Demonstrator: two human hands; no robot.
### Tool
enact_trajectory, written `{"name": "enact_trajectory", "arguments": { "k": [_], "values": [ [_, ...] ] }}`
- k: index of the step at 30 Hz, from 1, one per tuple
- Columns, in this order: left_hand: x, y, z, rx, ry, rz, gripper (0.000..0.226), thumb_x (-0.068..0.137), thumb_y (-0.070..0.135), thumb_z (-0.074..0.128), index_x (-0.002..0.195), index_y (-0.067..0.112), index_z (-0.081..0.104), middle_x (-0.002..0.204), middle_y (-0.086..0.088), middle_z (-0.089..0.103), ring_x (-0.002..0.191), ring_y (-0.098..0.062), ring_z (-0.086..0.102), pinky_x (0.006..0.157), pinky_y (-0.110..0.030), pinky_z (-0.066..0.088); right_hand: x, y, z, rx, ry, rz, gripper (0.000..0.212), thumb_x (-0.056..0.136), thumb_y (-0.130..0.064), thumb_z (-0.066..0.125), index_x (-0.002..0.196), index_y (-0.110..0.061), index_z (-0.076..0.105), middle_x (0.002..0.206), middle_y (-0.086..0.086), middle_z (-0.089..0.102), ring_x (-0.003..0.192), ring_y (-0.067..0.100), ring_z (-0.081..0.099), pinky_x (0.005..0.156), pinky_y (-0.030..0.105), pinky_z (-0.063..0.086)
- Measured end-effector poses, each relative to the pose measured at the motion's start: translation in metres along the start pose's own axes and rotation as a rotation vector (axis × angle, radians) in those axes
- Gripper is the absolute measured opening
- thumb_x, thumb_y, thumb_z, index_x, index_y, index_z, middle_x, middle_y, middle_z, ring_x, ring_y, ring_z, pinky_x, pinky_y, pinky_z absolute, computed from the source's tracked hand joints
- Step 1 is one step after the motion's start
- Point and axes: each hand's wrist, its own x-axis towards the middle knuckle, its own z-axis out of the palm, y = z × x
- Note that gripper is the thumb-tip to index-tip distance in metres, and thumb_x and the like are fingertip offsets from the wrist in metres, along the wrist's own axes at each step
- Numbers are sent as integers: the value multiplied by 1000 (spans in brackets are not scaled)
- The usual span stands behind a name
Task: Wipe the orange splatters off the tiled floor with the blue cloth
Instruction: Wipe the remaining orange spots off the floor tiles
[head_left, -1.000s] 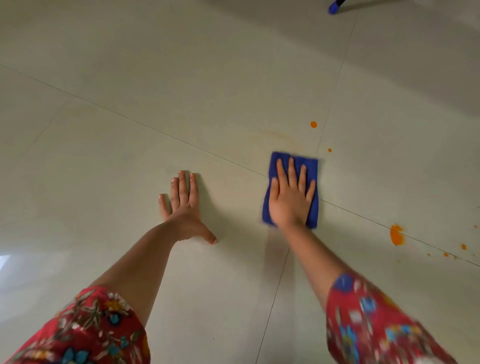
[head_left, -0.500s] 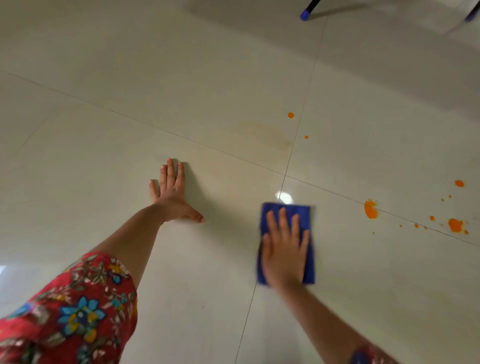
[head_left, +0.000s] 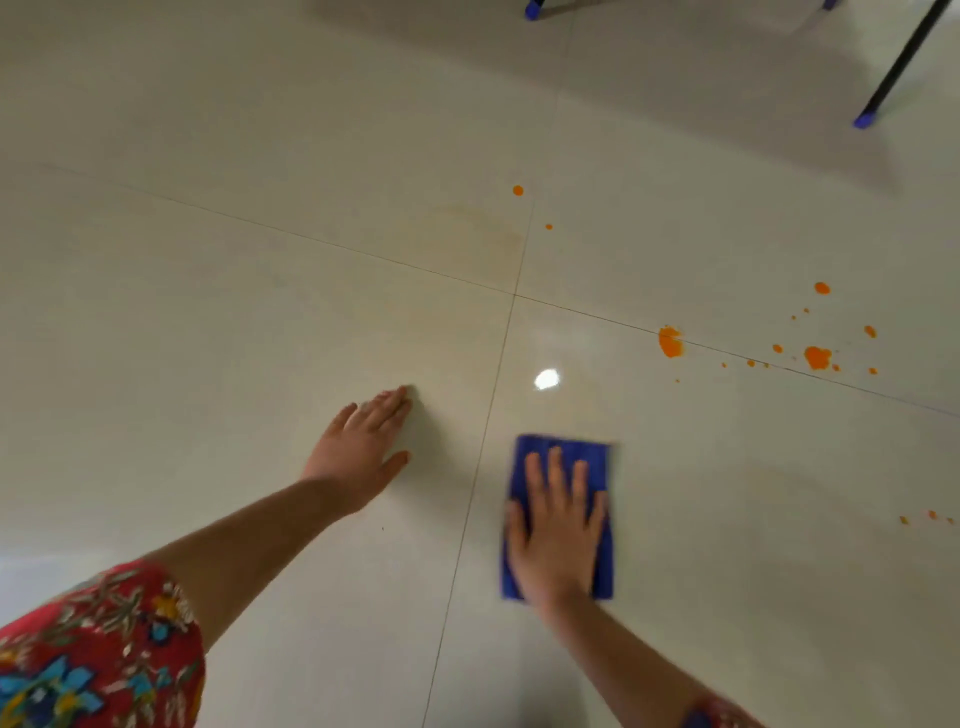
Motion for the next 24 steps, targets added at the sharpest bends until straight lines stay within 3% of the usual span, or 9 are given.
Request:
{"name": "enact_trajectory", "arguments": {
  "k": [3, 5, 9, 12, 15, 18, 19, 21, 24],
  "values": [
    [-4, 13, 3, 43, -16, 89, 65, 98, 39, 37, 153, 24, 4, 160, 10, -3, 147, -9, 4, 118, -31, 4, 3, -31, 4, 24, -86, -414, 63, 94, -57, 30, 152, -32, 23, 160, -5, 21, 148, 27, 16, 116, 51, 12],
    [-2, 23, -1, 47, -14, 127, 64, 98, 38, 37, 152, 25, 7, 160, 10, 2, 147, -9, 9, 118, -29, 8, 57, -25, 1, -21, -105, -479, 58, 96, -53, 25, 151, -34, 23, 159, -8, 22, 147, 25, 20, 116, 50, 16],
    [-3, 41, -4, 21, -19, 119, 60, 99, 37, 36, 152, 26, 11, 160, 10, 9, 145, -11, 19, 117, -29, 14, 81, 60, -5, -7, -83, 85, 64, 91, -54, 8, 152, -34, 15, 160, -6, 16, 147, 25, 19, 116, 53, 16],
    [-8, 41, 0, 2, -14, 106, 59, 99, 37, 37, 152, 26, 14, 159, 12, 11, 145, -10, 18, 116, -27, 15, 2, 61, -5, 32, 50, 284, 61, 92, -48, 25, 149, -28, 28, 157, -1, 28, 142, 30, 31, 112, 55, 23],
    [-16, 37, 3, 9, -25, 126, 58, 99, 35, 38, 151, 26, 16, 160, 12, 10, 145, -9, 15, 117, -29, 14, -50, 14, 5, 8, -21, -47, 58, 94, -45, 29, 149, -28, 30, 157, -3, 28, 144, 28, 27, 113, 51, 17],
    [-16, 37, 1, 14, -2, 125, 56, 98, 35, 41, 150, 26, 22, 158, 10, 18, 143, -11, 23, 115, -28, 18, 7, 5, 4, 20, -49, -325, 53, 96, -40, 31, 147, -31, 33, 153, -6, 36, 142, 23, 33, 112, 45, 19],
    [-15, 38, -2, 5, -8, 119, 55, 98, 35, 42, 149, 26, 24, 157, 10, 21, 142, -12, 26, 115, -28, 19, 34, 13, 4, -5, -48, -308, 51, 95, -37, 31, 145, -31, 38, 151, -6, 40, 139, 22, 38, 111, 44, 23],
    [-15, 44, -5, 4, -13, 122, 54, 97, 35, 42, 149, 27, 27, 156, 10, 25, 141, -12, 29, 114, -28, 21, 69, 52, -1, -35, -67, -60, 51, 94, -32, 31, 144, -27, 43, 150, -1, 42, 136, 24, 43, 108, 46, 32],
    [-20, 51, -11, -19, -43, 144, 51, 97, 33, 43, 147, 27, 30, 153, 10, 32, 138, -13, 34, 112, -28, 25, 63, 118, -7, 15, -86, 291, 50, 102, -25, 35, 151, -20, 28, 158, 7, 25, 145, 27, 26, 114, 47, 27]
  ]
}}
